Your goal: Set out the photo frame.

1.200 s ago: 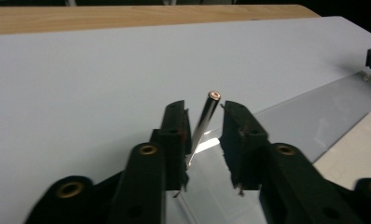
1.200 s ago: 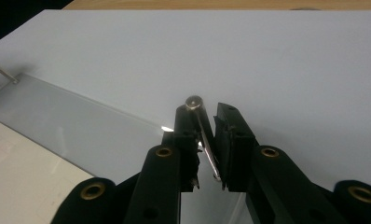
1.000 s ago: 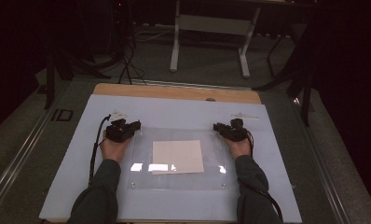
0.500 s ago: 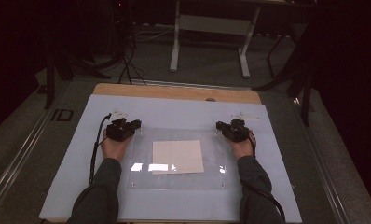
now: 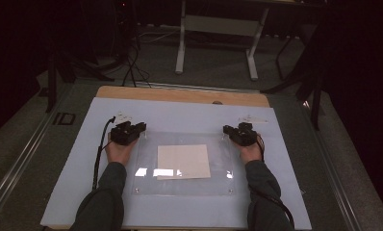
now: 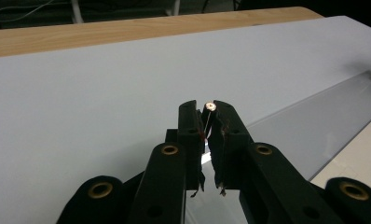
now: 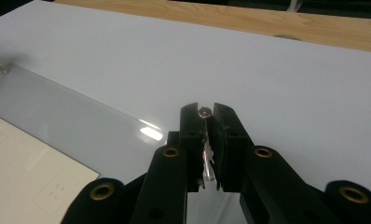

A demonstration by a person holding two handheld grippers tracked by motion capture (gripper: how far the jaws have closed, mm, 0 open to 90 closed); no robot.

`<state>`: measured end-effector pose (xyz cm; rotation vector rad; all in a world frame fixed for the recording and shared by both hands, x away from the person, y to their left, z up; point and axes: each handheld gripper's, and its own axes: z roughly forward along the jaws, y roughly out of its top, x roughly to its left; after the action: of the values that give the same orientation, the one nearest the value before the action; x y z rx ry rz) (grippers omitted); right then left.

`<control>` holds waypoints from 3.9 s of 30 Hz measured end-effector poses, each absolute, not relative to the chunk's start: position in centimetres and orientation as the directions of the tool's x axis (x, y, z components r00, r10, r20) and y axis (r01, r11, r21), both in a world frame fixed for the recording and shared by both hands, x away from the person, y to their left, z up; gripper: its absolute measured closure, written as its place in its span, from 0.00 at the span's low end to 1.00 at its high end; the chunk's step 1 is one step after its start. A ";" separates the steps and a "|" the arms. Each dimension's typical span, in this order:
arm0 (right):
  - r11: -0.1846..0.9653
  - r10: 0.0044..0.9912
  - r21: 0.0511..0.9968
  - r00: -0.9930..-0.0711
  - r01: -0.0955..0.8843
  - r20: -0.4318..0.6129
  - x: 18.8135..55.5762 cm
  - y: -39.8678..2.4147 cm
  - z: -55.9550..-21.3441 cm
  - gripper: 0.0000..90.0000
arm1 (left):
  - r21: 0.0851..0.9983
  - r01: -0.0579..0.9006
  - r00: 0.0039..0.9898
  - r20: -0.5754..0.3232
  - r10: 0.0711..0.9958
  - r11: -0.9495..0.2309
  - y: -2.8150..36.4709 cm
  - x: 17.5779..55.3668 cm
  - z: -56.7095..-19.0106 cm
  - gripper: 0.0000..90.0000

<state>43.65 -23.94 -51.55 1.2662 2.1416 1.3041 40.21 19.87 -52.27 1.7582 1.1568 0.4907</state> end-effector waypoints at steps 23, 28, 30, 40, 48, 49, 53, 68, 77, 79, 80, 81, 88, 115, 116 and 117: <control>0.167 0.818 0.771 -0.522 0.615 0.240 45.5 -24.0 -51.0 0.93 | 0.809 0.581 0.439 -0.222 0.870 -0.087 19.8 42.1 -51.8 0.94; 0.151 0.820 0.752 -0.507 0.642 0.267 46.1 -24.0 -50.9 0.93 | 0.797 0.600 0.427 -0.246 0.870 -0.069 19.8 42.6 -51.8 0.94; 0.150 0.822 0.743 -0.500 0.652 0.272 46.4 -23.9 -50.8 0.94 | 0.788 0.612 0.426 -0.256 0.868 -0.068 19.9 42.9 -51.7 0.95; 0.119 0.829 0.711 -0.463 0.694 0.314 48.1 -23.7 -50.8 0.95 | 0.753 0.658 0.379 -0.330 0.865 -0.001 20.1 44.4 -51.9 0.95; 0.093 0.839 0.693 -0.431 0.715 0.332 48.6 -23.5 -50.9 0.95 | 0.732 0.681 0.351 -0.347 0.870 0.017 19.9 44.8 -51.8 0.95; 0.098 0.843 0.687 -0.427 0.720 0.328 48.7 -23.4 -50.9 0.95 | 0.732 0.682 0.350 -0.346 0.870 0.017 19.9 44.9 -51.8 0.95; 0.099 0.847 0.682 -0.422 0.724 0.325 48.9 -23.2 -50.8 0.95 | 0.729 0.684 0.346 -0.334 0.877 0.008 19.8 44.8 -51.7 0.94; 0.108 0.843 0.675 -0.427 0.730 0.327 48.9 -23.3 -50.8 0.95 | 0.803 0.585 0.442 -0.193 0.876 -0.118 21.6 41.6 -51.2 0.69; 0.094 0.843 0.669 -0.417 0.737 0.341 49.2 -23.3 -51.0 0.95 | 0.827 0.533 0.468 -0.111 0.877 -0.180 22.4 39.5 -51.6 0.68; 0.093 0.843 0.667 -0.415 0.739 0.342 49.2 -23.2 -51.0 0.95 | 0.827 0.528 0.463 -0.091 0.881 -0.192 22.7 39.2 -51.8 0.67; 0.098 0.844 0.668 -0.418 0.737 0.337 49.2 -23.2 -50.9 0.95 | 0.830 0.526 0.466 -0.098 0.880 -0.186 22.8 39.1 -51.9 0.67; 0.100 0.843 0.669 -0.420 0.737 0.336 49.2 -23.2 -51.0 0.95 | 0.832 0.523 0.468 -0.103 0.878 -0.182 22.9 38.9 -52.0 0.67; 0.102 0.841 0.671 -0.424 0.735 0.336 49.1 -23.2 -51.0 0.95 | 0.840 0.502 0.483 -0.073 0.873 -0.208 23.0 37.6 -52.7 0.64; 0.097 0.836 0.661 -0.422 0.744 0.351 49.4 -23.3 -51.2 0.95 | 0.881 0.290 0.652 0.103 0.752 -0.373 19.7 35.9 -52.8 0.44; 0.097 0.836 0.661 -0.422 0.744 0.351 49.4 -23.3 -51.2 0.95 | 0.884 0.278 0.659 0.110 0.744 -0.377 19.5 36.0 -52.8 0.44; 0.097 0.836 0.661 -0.422 0.744 0.352 49.4 -23.3 -51.2 0.95 | 0.882 0.277 0.662 0.112 0.741 -0.381 19.4 36.0 -52.8 0.44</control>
<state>49.37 -23.26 -51.17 1.6226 2.2403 1.2340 35.98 19.36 -52.76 1.9518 0.7943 0.6307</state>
